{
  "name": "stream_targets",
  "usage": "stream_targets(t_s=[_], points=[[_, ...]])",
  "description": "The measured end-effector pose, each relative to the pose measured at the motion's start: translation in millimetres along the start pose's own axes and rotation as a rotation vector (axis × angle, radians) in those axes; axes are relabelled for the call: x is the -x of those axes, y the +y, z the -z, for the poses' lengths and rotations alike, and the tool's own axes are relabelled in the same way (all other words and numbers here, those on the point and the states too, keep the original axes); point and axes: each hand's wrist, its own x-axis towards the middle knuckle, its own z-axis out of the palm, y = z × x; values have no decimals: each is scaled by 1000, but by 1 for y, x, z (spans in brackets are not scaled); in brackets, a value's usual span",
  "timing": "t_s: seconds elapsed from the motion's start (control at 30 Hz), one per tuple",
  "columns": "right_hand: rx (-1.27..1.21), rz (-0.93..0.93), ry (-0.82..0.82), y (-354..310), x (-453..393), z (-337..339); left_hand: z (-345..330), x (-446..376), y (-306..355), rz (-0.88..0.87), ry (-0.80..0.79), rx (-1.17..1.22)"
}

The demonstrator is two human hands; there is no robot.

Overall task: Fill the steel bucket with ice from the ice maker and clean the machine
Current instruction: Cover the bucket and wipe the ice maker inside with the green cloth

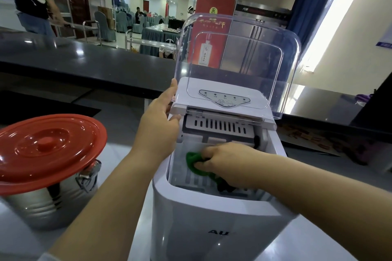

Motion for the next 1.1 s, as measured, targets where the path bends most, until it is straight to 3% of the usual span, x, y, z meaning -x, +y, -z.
stream_targets(t_s=[0.3, 0.5, 0.8, 0.97, 1.1], points=[[134, -38, 193, 21, 26, 21, 0, 1, 2, -12, 4, 5], [102, -28, -48, 9, 29, 7, 1, 2, 3, -26, -6, 6], [82, 37, -49, 8, 28, 10, 1, 2, 2, -23, -6, 25], [106, -88, -231, 29, 36, 32, 1, 3, 4, -24, 11, 31], [161, -72, -272, 17, 26, 15, 2, 3, 4, -20, 21, 18]])
